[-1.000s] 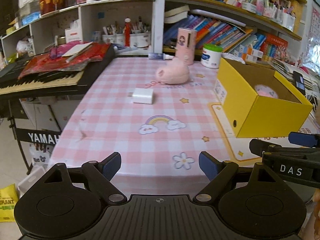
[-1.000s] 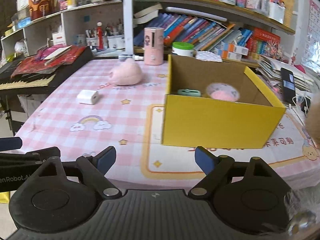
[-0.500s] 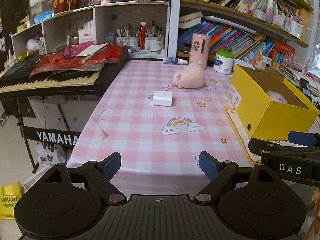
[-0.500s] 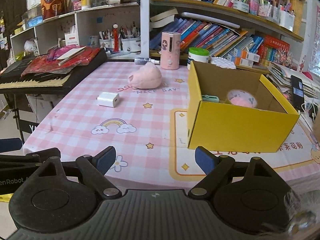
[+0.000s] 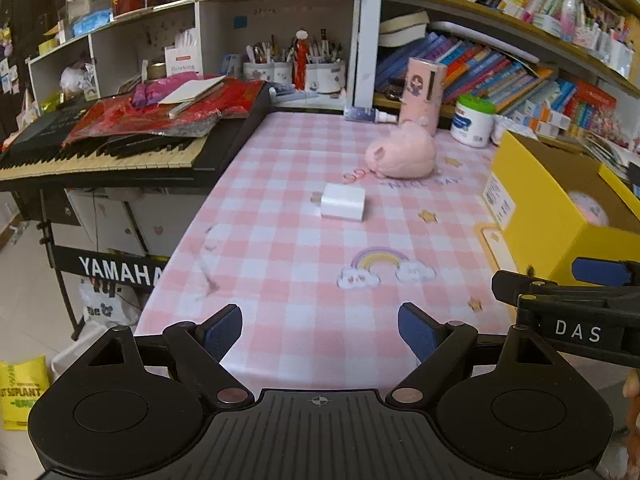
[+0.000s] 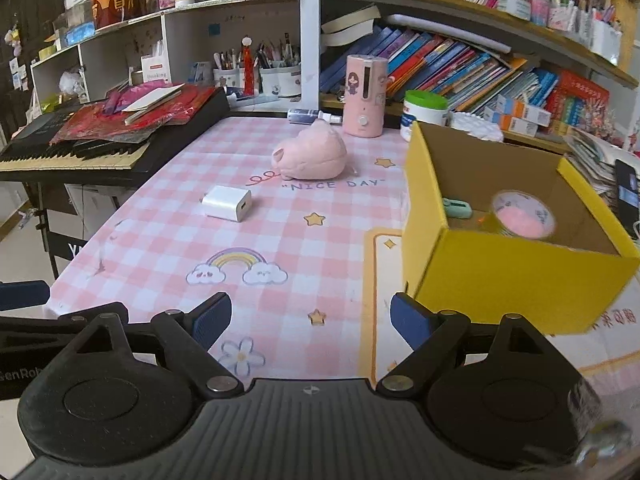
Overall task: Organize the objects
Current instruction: 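Move both open tools back toward the pink pig and white plug, then grasp the pink plush pig with the right tool while the left grasps the white plug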
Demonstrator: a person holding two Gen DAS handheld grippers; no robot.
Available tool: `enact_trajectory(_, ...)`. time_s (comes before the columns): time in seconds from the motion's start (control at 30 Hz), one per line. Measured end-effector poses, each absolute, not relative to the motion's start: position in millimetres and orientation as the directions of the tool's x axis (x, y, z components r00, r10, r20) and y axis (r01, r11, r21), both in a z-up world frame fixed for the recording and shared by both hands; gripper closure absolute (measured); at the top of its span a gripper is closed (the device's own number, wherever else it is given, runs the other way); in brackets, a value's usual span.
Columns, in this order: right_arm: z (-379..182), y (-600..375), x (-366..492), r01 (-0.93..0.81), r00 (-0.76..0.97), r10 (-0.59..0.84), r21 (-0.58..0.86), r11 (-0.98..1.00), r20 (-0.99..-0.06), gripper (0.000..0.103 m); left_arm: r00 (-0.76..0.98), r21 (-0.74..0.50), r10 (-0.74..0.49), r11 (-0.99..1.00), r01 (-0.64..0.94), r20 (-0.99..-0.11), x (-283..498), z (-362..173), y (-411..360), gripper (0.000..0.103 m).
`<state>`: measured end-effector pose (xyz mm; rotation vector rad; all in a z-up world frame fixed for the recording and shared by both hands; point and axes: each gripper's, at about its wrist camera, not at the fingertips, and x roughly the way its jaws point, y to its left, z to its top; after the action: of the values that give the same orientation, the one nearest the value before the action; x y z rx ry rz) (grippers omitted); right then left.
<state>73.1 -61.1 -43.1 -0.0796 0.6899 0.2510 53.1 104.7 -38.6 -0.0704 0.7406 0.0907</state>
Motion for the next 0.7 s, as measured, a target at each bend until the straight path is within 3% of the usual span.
enact_trajectory(0.43,-22.1,-60.1,178.7,-0.310,0.775,0.268,0.025,0.951,-0.573,0.019,0.719,-0.039,0.085,0.987,-0.154,-0.689,140.7,-47.1,104.3,0.016)
enact_trajectory(0.7,-13.8,-52.6,253.2,-0.335,0.743,0.308,0.069,0.940,-0.594,0.018,0.701,-0.006,0.090,0.991,-0.134,-0.707,203.6,-68.7,94.6,0.016)
